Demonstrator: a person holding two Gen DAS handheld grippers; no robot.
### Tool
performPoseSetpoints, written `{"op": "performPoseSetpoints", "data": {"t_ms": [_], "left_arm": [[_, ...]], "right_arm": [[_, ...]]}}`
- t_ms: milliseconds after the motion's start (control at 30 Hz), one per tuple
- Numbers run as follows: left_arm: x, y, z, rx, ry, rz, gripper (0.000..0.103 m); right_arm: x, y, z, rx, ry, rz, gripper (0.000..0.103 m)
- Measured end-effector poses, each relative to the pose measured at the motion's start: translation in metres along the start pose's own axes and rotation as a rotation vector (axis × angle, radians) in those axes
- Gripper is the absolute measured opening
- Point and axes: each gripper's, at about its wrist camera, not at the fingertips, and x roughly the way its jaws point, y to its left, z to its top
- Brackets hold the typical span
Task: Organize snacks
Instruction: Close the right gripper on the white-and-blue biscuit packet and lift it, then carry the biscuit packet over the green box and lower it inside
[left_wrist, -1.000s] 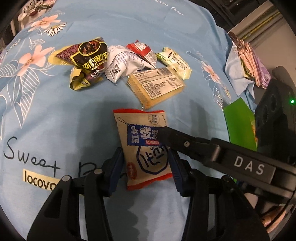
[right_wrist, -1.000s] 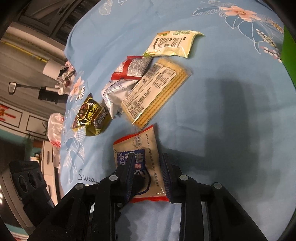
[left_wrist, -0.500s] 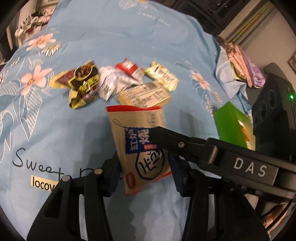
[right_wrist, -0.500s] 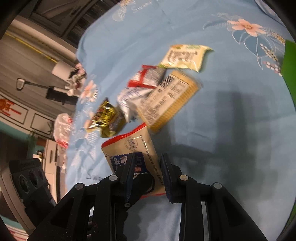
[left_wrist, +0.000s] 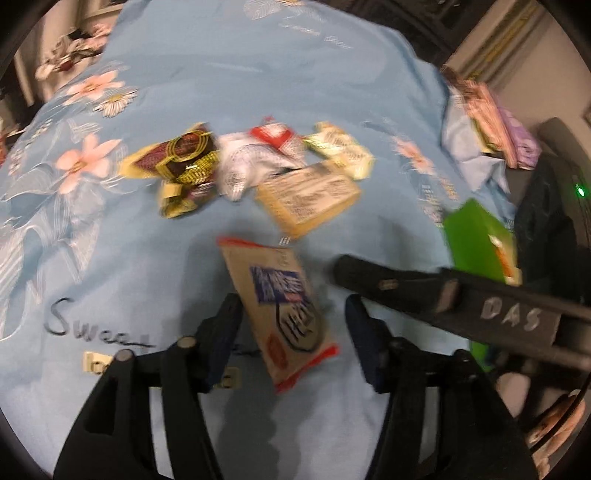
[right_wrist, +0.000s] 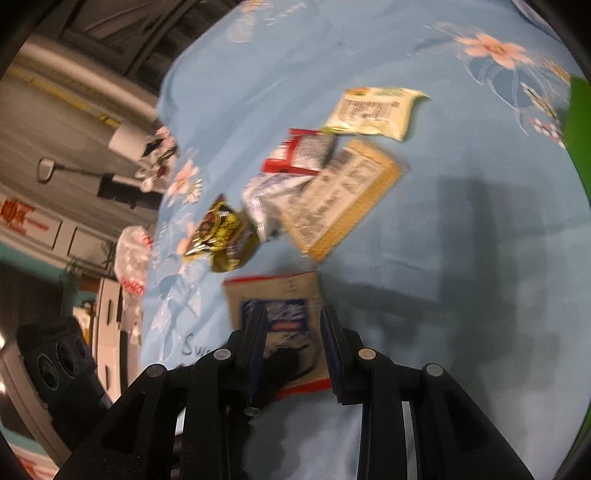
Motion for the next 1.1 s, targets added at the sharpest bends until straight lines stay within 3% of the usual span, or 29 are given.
{"op": "performPoseSetpoints", "data": {"t_ms": [267, 367, 467, 667, 767, 1100], "left_arm": [[0.001, 0.017, 0.001, -0.053, 0.022, 0.039, 0.071], [0.007, 0.018, -0.002, -0.065, 0.049, 0.028, 0.069], [0.016, 0.019, -0.003, -0.083, 0.09, -0.054, 0.065], [0.016, 0.015, -0.006, -0.066, 0.08, -0.035, 0.05], [0.012, 0.012, -0.007, -0.044, 0.062, -0.026, 0.049], [-0.014, -0.02, -0.003, 0.04, -0.075, -0.073, 0.049]], "right_arm": [[0.007, -0.003, 0.002, 0.01, 0.032, 0.019, 0.056], [0.019, 0.002, 0.001, 0.0, 0.068, 0.046, 0.057], [0.03, 0.004, -0.001, -0.004, 0.096, 0.029, 0.057], [0.035, 0.006, -0.004, -0.004, 0.109, 0.041, 0.057], [0.037, 0.008, -0.007, 0.009, 0.136, 0.076, 0.057], [-0.014, 0.025, -0.007, -0.08, -0.017, 0.02, 0.057]]}}
